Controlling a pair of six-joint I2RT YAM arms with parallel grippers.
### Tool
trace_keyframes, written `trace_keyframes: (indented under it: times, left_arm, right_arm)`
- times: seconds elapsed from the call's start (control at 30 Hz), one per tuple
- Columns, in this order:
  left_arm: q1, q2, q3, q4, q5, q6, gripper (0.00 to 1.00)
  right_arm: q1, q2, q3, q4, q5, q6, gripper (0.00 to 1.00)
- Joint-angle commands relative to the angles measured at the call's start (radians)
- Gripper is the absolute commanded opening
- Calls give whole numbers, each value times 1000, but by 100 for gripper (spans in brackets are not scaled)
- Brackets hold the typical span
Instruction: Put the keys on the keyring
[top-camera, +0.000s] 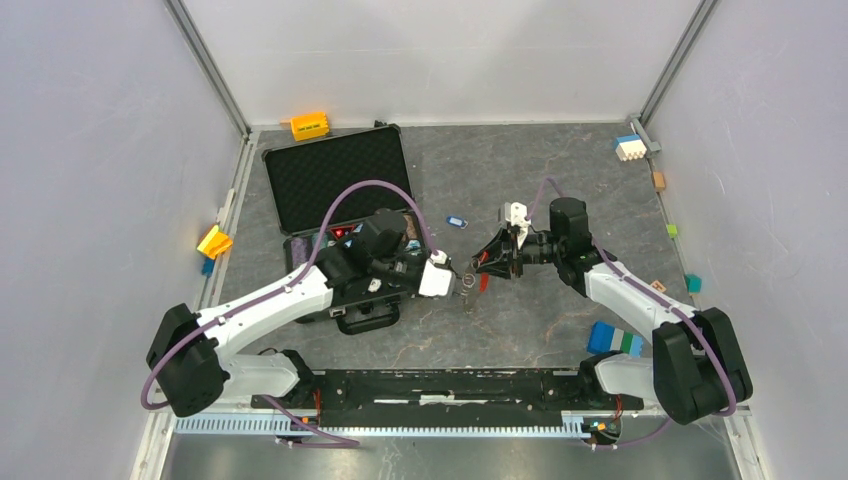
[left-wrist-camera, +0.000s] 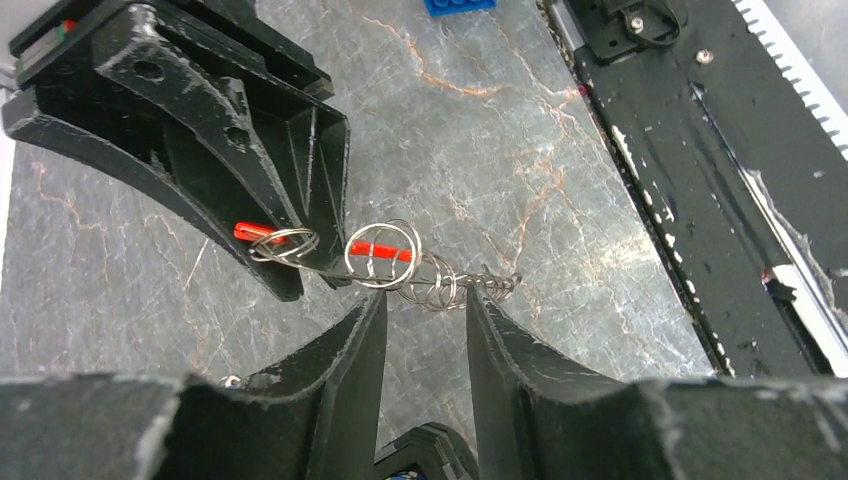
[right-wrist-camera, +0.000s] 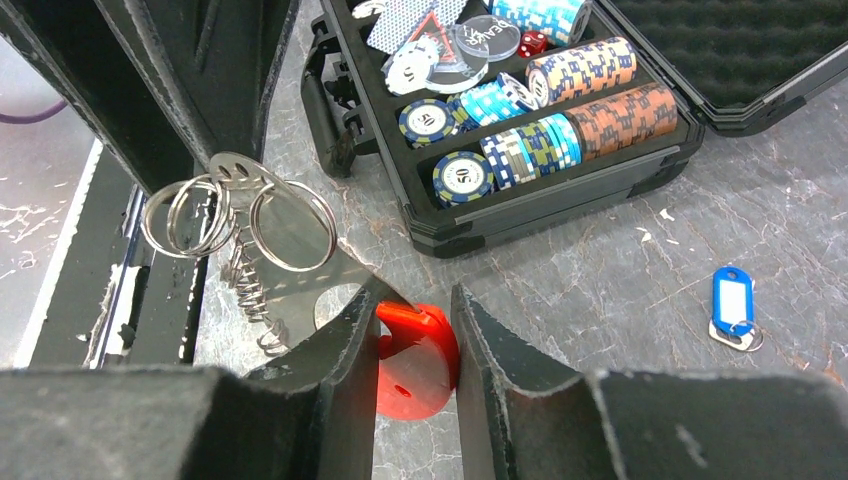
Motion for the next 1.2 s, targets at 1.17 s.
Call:
trace_keyframes:
  times: [1.17]
  left_arm:
    - [-201, -42, -212, 423, -529, 208, 49]
  right_arm:
    - [4, 54, 27, 14, -31, 39, 0]
